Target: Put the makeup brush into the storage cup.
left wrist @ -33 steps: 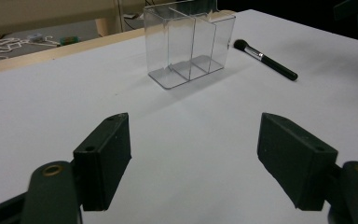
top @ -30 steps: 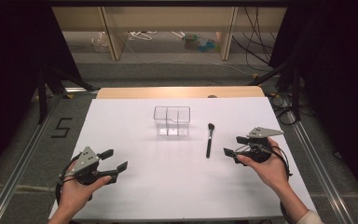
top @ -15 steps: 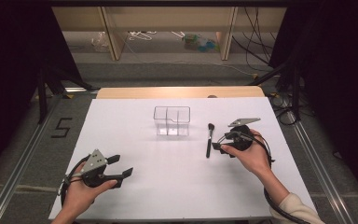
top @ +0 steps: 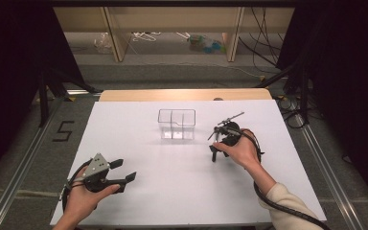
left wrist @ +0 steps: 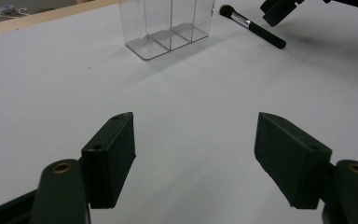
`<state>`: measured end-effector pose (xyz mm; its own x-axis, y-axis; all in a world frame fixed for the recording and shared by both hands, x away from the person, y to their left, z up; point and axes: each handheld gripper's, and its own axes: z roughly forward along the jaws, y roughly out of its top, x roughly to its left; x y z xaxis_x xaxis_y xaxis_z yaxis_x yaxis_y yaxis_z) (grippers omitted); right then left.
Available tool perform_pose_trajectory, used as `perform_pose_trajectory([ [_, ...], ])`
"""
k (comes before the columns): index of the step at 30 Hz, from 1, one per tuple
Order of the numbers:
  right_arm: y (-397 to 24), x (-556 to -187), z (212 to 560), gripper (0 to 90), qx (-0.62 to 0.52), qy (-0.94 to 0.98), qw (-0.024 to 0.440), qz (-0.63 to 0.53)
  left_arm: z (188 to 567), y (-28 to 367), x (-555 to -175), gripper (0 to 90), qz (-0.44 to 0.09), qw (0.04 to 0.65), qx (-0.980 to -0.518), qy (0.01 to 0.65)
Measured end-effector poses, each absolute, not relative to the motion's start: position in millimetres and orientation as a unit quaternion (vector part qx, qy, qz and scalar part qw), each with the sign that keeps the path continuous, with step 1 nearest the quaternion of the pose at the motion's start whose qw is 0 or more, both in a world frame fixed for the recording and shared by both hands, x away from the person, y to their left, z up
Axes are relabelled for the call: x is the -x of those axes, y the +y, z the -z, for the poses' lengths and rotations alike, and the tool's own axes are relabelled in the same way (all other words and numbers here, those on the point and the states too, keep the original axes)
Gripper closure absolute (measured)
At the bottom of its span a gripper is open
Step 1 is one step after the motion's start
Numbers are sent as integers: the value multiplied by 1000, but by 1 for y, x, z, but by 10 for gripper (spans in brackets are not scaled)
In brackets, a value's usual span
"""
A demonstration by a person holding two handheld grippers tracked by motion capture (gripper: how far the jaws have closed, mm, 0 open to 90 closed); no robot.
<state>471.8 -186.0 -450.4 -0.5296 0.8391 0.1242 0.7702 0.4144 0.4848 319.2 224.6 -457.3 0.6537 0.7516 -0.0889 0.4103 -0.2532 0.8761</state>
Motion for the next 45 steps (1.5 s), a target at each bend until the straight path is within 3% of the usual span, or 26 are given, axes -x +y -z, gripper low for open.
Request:
perform_pose_trajectory([
  [12,-174,-492,460,361,-503,846,44,-171,457,226,-319,294,-175,481,-772,376],
  [20,-168,-498,458,446,-502,853,47,-133,457,225,-319,299,-173,481,-773,377],
  [32,-167,-505,453,789,-515,853,39,-72,457,226,-318,306,-173,486,-771,374],
  [45,-175,-506,453,799,-525,846,26,-92,457,227,-318,309,-174,486,-770,375],
])
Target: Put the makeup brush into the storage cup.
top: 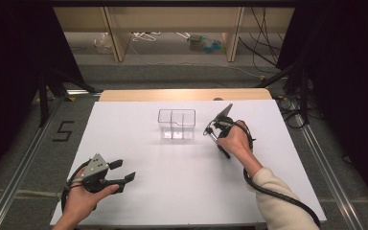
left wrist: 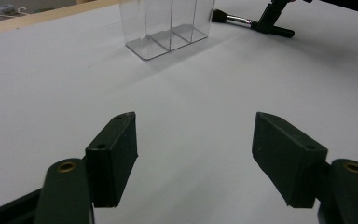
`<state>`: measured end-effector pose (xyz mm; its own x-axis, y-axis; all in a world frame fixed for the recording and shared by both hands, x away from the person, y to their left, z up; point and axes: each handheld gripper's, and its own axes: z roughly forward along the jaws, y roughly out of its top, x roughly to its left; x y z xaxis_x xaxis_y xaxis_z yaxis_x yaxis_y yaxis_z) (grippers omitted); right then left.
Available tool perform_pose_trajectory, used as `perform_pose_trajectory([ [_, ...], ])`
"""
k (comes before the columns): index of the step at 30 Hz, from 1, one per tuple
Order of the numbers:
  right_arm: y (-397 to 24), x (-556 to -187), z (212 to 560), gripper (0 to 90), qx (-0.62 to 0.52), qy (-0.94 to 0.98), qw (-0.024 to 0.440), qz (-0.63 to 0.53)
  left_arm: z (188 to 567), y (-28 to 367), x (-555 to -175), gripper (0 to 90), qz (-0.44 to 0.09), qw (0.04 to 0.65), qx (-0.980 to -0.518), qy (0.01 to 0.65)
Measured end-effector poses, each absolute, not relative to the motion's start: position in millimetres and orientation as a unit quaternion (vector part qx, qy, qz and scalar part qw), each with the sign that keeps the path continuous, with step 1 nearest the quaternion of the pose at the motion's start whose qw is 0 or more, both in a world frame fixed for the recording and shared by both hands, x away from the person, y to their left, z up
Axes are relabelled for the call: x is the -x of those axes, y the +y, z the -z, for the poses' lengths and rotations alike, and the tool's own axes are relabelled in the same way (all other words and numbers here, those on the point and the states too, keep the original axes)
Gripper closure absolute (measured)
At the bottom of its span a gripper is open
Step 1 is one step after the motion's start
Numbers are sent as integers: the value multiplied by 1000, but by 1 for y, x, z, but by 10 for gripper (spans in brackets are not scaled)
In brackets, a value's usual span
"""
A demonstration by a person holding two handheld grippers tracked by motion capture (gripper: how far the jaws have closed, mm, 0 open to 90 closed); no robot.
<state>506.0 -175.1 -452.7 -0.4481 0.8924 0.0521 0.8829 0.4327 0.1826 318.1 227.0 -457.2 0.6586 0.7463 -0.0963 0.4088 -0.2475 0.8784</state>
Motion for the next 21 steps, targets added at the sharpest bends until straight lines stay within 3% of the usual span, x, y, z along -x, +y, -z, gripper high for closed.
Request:
perform_pose_trajectory([
  [4,-185,-504,447,799,-531,839,14,-120,457,226,-318,309,-173,487,-769,376],
  [21,-207,-483,428,798,-530,815,51,-230,456,227,-318,310,-178,485,-767,380],
])
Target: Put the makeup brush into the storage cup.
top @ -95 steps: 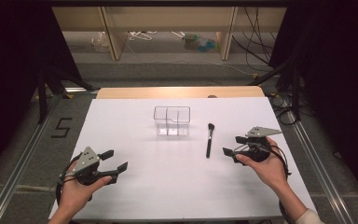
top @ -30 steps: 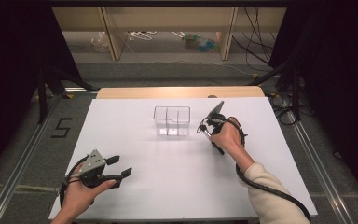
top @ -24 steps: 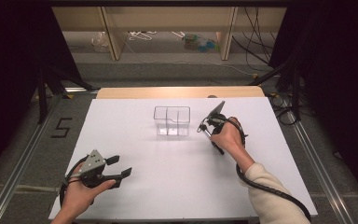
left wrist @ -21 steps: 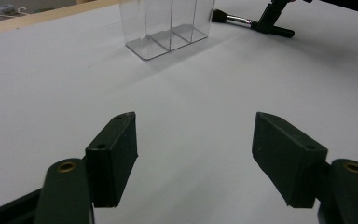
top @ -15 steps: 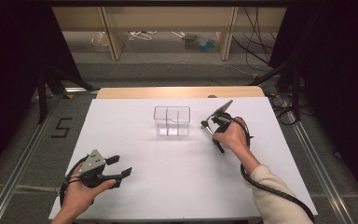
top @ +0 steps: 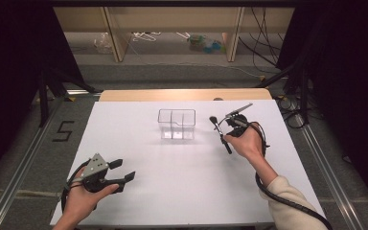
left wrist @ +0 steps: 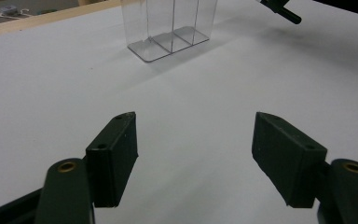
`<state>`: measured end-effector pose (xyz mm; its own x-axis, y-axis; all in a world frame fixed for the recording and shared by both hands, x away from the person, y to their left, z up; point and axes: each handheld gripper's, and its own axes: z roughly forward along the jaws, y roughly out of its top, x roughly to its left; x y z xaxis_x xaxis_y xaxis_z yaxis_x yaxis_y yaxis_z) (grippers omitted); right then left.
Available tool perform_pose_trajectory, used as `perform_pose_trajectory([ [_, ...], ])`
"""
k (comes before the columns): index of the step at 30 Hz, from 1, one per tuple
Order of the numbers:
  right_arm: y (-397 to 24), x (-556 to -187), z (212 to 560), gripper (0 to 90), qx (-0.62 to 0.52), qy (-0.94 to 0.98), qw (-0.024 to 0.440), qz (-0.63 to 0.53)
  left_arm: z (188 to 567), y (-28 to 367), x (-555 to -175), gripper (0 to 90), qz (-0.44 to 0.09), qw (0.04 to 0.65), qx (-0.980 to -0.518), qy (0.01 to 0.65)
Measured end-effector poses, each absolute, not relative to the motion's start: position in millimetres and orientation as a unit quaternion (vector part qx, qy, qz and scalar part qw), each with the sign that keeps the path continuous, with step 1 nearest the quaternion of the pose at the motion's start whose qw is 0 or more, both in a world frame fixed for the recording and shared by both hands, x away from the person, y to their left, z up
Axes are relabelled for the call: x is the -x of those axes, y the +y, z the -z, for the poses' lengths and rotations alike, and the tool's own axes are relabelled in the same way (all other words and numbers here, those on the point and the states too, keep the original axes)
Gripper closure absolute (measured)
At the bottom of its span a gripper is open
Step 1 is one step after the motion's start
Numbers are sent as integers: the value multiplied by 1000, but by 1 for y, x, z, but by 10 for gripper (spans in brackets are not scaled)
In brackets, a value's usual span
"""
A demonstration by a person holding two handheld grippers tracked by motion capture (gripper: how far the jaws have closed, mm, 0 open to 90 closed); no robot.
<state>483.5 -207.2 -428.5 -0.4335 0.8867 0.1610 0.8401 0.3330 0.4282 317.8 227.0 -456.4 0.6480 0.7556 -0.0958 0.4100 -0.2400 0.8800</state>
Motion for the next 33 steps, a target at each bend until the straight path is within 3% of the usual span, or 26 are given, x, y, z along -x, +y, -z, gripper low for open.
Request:
perform_pose_trajectory([
  [12,-223,-467,427,798,-491,818,75,-290,456,228,-318,310,-182,486,-765,382],
  [33,-231,-449,427,797,-453,814,76,-355,456,229,-319,312,-185,487,-762,384],
])
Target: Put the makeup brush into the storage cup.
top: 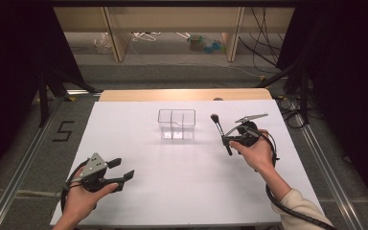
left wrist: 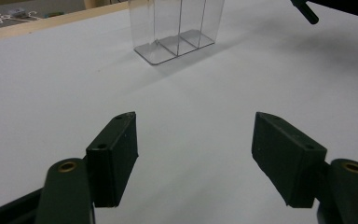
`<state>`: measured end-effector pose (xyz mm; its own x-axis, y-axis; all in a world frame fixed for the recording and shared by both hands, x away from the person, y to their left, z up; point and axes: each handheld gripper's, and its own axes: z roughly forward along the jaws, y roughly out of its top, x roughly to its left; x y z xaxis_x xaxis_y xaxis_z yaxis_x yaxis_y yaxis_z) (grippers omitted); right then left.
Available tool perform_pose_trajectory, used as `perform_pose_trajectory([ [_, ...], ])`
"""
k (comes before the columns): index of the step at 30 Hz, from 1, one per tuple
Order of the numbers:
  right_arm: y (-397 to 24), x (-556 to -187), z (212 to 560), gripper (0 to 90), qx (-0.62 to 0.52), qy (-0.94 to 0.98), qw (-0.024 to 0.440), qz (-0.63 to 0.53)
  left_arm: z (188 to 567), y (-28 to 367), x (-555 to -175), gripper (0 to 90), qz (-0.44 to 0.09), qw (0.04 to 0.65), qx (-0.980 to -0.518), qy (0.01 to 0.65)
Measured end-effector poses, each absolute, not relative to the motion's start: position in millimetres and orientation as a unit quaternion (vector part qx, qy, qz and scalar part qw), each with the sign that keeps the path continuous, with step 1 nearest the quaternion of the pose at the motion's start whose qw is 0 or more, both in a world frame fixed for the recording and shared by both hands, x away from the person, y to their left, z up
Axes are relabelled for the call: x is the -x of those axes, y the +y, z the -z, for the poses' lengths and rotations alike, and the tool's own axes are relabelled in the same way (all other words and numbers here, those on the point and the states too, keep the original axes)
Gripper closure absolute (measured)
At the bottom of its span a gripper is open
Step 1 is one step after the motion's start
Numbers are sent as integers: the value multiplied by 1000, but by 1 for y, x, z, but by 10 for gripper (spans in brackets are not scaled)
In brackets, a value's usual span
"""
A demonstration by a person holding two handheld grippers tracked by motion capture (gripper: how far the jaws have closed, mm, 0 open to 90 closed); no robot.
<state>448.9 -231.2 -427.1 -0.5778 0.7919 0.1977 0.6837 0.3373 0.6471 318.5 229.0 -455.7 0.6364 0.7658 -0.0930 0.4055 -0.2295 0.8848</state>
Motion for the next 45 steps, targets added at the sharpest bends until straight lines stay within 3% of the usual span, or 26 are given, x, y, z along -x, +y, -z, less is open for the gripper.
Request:
perform_pose_trajectory([
  [45,-227,-439,430,796,-403,792,126,-441,454,230,-320,316,-194,489,-757,388],
])
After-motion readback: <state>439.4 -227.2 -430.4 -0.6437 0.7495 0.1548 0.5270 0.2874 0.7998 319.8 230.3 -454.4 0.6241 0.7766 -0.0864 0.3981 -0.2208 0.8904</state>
